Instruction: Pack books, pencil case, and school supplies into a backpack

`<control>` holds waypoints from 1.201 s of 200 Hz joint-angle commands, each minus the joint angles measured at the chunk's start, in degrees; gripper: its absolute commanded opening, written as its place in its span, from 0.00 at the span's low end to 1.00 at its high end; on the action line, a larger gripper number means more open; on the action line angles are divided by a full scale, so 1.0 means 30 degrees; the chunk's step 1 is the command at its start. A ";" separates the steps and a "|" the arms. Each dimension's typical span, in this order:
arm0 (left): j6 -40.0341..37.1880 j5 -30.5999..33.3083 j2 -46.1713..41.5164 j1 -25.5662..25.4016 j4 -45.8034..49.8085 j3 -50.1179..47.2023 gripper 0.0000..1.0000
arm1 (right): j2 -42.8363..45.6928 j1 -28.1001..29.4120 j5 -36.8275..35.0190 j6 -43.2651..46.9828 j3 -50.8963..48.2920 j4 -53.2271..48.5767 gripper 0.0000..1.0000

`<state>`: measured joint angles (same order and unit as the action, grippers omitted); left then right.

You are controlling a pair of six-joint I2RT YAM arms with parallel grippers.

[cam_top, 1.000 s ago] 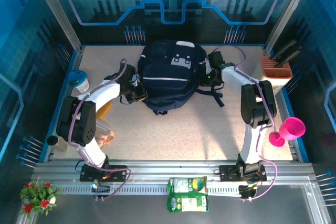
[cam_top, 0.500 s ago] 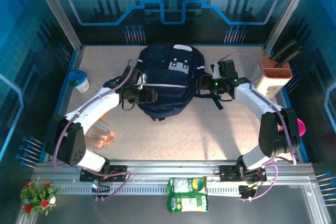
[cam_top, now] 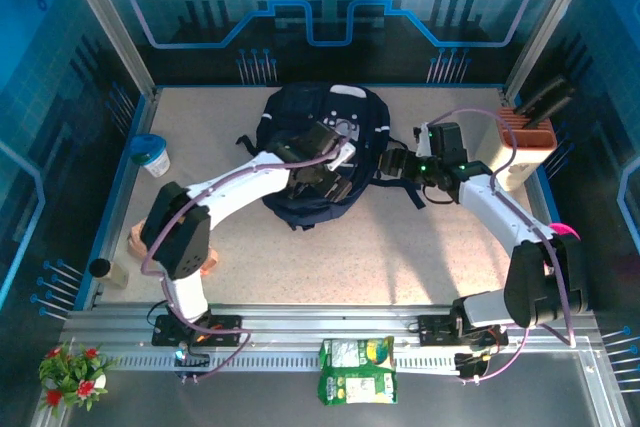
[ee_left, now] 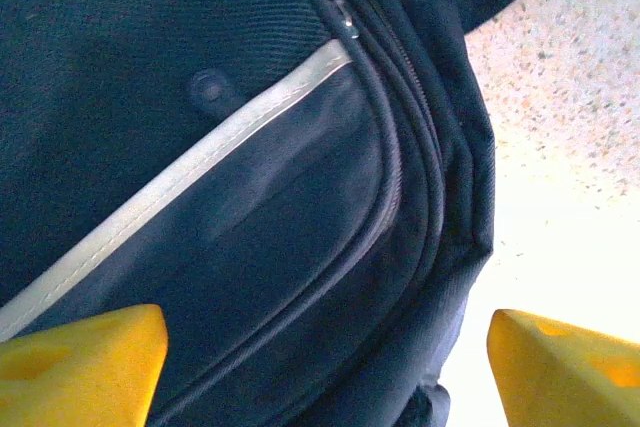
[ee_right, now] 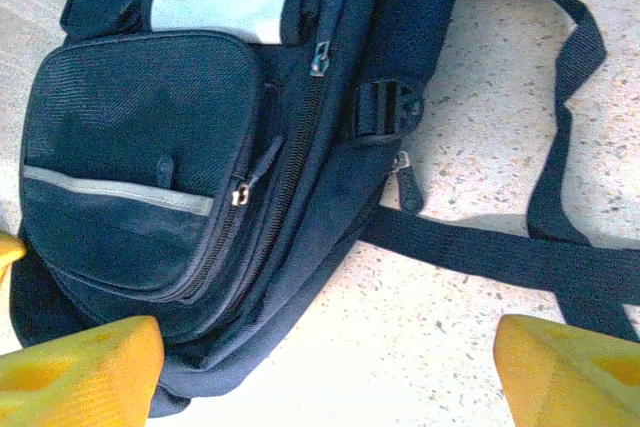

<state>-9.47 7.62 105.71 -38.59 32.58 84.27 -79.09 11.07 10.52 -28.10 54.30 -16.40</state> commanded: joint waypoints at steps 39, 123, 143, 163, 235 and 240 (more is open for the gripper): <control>-0.3097 0.2922 0.3102 -0.0776 0.2848 0.3485 0.78 | 0.0908 -0.1046 0.0101 -0.0258 -0.0816 -0.0039 0.86; -0.2636 0.5323 0.5157 -0.0805 0.3615 0.5735 0.66 | 0.0548 -0.1184 0.0848 -0.0711 -0.0815 0.0419 0.86; -0.2610 0.5604 0.5521 -0.0773 0.3671 0.6104 0.57 | 0.0489 -0.1226 0.1046 -0.0873 -0.0845 0.0562 0.86; -0.2551 0.5672 0.5500 -0.0788 0.3639 0.6264 0.42 | 0.0462 -0.1209 0.1335 -0.1004 -0.0845 0.0741 0.86; -0.2004 0.2778 0.0053 -0.0395 -0.0620 0.2123 0.14 | -0.1014 -0.1251 0.4975 -0.1623 -0.0390 0.3693 0.82; -0.2064 0.2496 -0.0416 -0.0405 -0.1070 0.1616 0.14 | -0.1270 -0.1258 0.5315 -0.1724 -0.0243 0.4022 0.81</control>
<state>-16.49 19.42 113.75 -40.66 36.56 94.08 -80.09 8.16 19.33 -31.57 52.31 -10.39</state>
